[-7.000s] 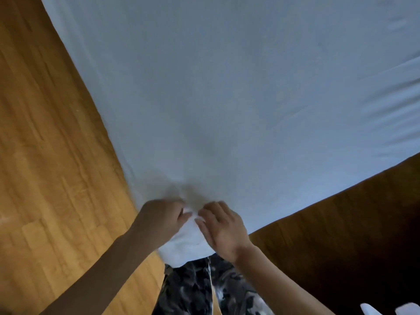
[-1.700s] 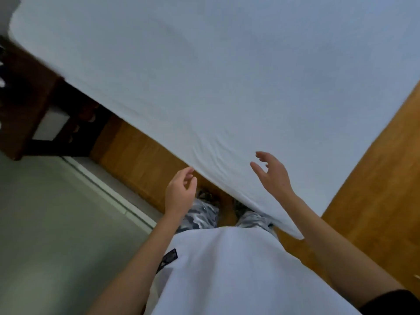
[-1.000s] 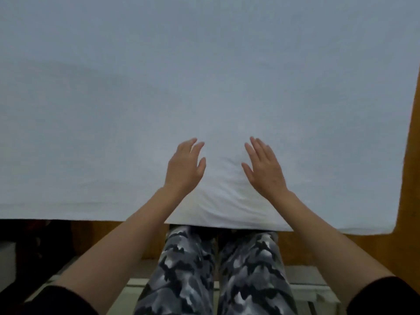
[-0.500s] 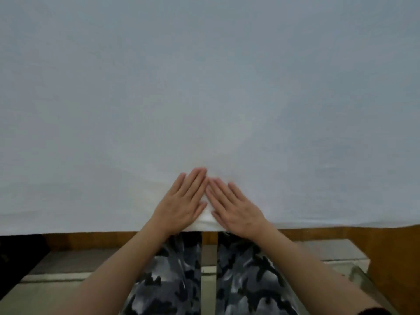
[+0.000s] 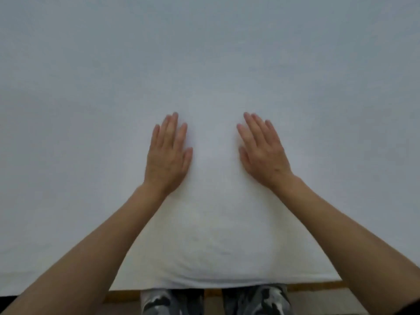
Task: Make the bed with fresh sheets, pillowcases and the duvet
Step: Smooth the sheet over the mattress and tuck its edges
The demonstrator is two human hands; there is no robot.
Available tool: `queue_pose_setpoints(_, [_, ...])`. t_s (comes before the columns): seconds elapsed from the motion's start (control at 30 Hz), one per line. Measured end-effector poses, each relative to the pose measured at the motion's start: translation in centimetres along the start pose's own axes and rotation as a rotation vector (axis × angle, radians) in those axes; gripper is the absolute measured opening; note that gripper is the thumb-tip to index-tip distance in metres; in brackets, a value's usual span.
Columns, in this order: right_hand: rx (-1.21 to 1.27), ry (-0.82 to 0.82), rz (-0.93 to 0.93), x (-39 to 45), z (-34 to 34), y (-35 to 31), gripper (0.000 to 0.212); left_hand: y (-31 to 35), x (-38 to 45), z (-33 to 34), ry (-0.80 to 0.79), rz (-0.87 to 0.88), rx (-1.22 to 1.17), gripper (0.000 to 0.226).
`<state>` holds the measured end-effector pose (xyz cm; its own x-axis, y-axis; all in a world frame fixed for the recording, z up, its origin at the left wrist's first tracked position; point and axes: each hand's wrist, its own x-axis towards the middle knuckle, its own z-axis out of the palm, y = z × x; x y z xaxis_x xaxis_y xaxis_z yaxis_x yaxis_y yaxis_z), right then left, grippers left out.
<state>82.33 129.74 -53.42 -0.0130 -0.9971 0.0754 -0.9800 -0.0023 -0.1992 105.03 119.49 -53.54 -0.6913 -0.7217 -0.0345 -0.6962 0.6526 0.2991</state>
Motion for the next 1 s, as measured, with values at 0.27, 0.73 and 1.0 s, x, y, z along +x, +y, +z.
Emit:
queue_pose_setpoints(0.27, [-0.077, -0.036, 0.127, 17.5, -2.2, 11.3, 0.055, -0.2, 21.5, -1.0, 0.003, -0.01, 0.049, 0.057])
queue_pose_setpoints(0.73, [0.02, -0.134, 0.02, 6.2, 1.7, 3.0, 0.056, 4.6, 11.3, 3.4, -0.058, 0.207, -0.001, 0.06])
queue_pose_setpoints(1.0, [0.086, -0.308, -0.09, -11.8, 1.8, -6.7, 0.059, 8.9, -8.8, 5.2, -0.169, 0.245, -0.035, 0.059])
